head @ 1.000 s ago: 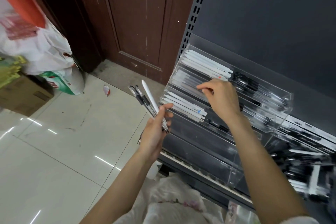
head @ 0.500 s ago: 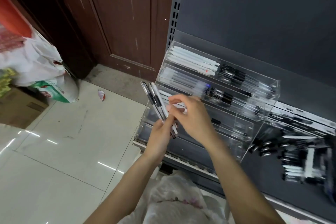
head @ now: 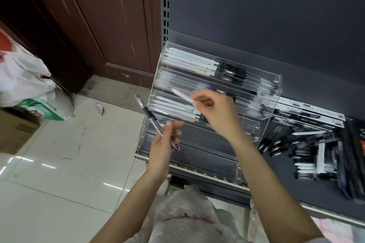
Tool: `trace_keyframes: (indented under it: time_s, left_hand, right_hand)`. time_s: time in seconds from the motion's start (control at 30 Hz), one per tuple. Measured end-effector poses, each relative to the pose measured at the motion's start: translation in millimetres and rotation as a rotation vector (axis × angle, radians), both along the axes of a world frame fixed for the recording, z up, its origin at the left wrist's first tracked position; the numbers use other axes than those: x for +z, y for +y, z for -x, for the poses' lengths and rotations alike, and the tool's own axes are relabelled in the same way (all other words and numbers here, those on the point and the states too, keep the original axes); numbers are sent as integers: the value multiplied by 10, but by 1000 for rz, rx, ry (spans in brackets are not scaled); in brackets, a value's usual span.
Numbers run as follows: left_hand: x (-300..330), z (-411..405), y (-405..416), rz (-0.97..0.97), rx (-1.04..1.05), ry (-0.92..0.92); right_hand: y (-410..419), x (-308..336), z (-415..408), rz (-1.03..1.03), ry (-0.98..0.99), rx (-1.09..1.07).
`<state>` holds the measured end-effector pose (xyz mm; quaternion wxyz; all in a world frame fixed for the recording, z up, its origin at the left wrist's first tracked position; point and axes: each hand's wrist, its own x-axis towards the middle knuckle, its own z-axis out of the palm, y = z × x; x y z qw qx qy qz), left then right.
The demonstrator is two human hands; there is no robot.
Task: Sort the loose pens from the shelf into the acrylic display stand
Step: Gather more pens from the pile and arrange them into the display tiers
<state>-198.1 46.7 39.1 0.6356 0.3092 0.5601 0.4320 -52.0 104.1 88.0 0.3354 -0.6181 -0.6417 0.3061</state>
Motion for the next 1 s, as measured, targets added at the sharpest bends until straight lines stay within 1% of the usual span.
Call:
trace_keyframes:
  time_s: [0.07, 0.13, 0.27, 0.37, 0.57, 0.67, 0.7, 0.77, 0.83, 0.93, 1.0]
  left_hand:
    - [-6, 97, 45, 35, 112, -15]
    - [-3, 195, 69, 41, 168, 3]
    - [-1, 332, 46, 28, 226, 0]
    - [-35, 377, 14, 41, 224, 6]
    - [-65, 385, 22, 69, 188, 23]
    - [-34, 372, 38, 66, 133, 2]
    - [-17, 362, 42, 60, 106, 1]
    - [21, 324, 47, 32, 52, -4]
    - [58, 274, 42, 3, -19, 22]
    - [102, 183, 4, -14, -149, 80]
    - [125, 126, -30, -19, -220, 70]
  right_hand:
    - [-9, -167, 88, -30, -205, 70]
    - [3, -340, 210, -71, -317, 83]
    - [111, -507, 406, -175, -437, 83]
    - [176, -555, 481, -178, -493, 104]
    - [192, -593, 457, -113, -450, 120]
    - [119, -513, 468, -148, -425, 114]
    - [77, -456, 475, -172, -370, 112]
    - [-39, -294, 503, -167, -191, 124]
    - [-158, -134, 551, -40, -78, 169]
    - [-234, -60, 588, 163, -67, 201]
    - [-235, -59, 567, 240, 7, 177]
